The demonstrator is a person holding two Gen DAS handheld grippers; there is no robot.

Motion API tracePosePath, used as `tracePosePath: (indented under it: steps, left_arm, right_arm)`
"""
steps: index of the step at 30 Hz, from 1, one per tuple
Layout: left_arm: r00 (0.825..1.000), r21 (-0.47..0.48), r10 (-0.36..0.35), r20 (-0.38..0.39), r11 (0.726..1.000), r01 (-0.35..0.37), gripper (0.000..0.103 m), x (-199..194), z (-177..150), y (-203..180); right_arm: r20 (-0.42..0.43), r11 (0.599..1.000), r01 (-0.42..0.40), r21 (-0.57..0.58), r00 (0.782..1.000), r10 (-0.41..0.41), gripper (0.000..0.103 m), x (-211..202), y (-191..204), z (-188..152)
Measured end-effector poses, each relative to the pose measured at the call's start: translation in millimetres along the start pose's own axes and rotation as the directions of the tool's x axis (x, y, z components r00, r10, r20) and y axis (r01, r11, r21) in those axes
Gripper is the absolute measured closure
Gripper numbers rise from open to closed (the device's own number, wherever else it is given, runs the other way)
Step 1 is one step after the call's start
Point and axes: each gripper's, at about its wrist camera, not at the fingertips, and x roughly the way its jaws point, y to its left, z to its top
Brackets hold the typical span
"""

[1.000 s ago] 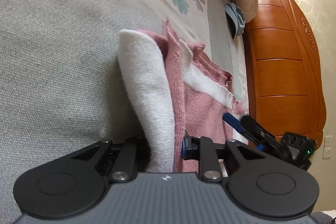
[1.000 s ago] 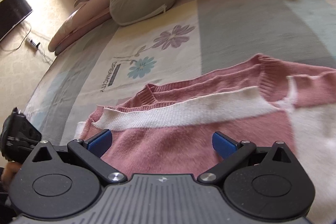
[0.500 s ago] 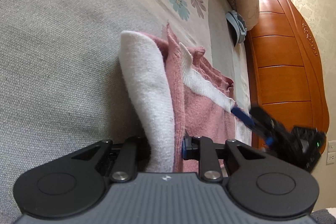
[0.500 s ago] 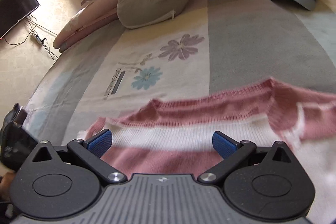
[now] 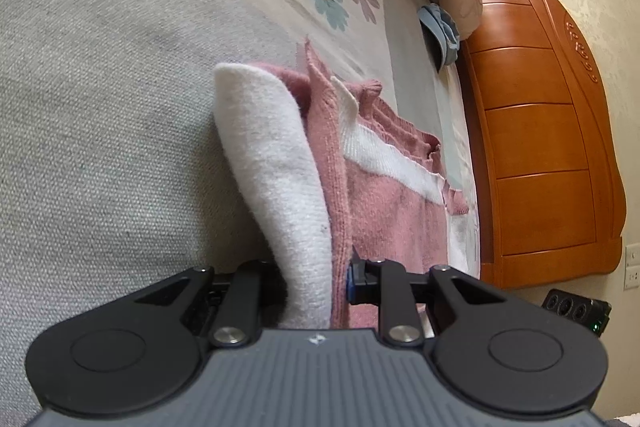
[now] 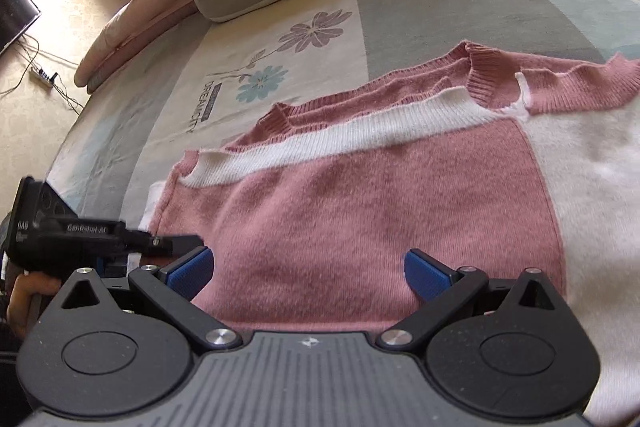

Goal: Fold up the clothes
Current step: 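Lift the gripped side edge with the left gripper and fold it over the sweater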

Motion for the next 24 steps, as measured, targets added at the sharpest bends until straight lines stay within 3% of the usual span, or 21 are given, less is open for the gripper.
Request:
tracePosePath:
  steps: [7, 19, 24]
  left_arm:
    - [1.000, 0.038, 0.021, 0.019, 0.999, -0.022, 0.079, 0.8, -3.1, -7.2]
    - [0.996, 0.027, 0.077, 0.050, 0.997, -0.079, 0.079, 1.2, -8.4, -16.5]
    - [0.992, 0.035, 0.112, 0.053, 0.993, -0.114, 0.081, 2.0, -9.1, -24.6]
  right_arm:
    - [-0.020, 1.000, 0.014, 0.004, 1.000, -0.014, 0.000, -7.0, 2.9, -27.0]
    - [-0.149, 0.999, -0.011, 0.034, 0.989, 0.016, 0.000, -20.9, 1.6, -56.7]
    - [-0.102, 0.999, -0.032, 0.015, 0.994, 0.033, 0.000, -37.6, -3.4, -50.5]
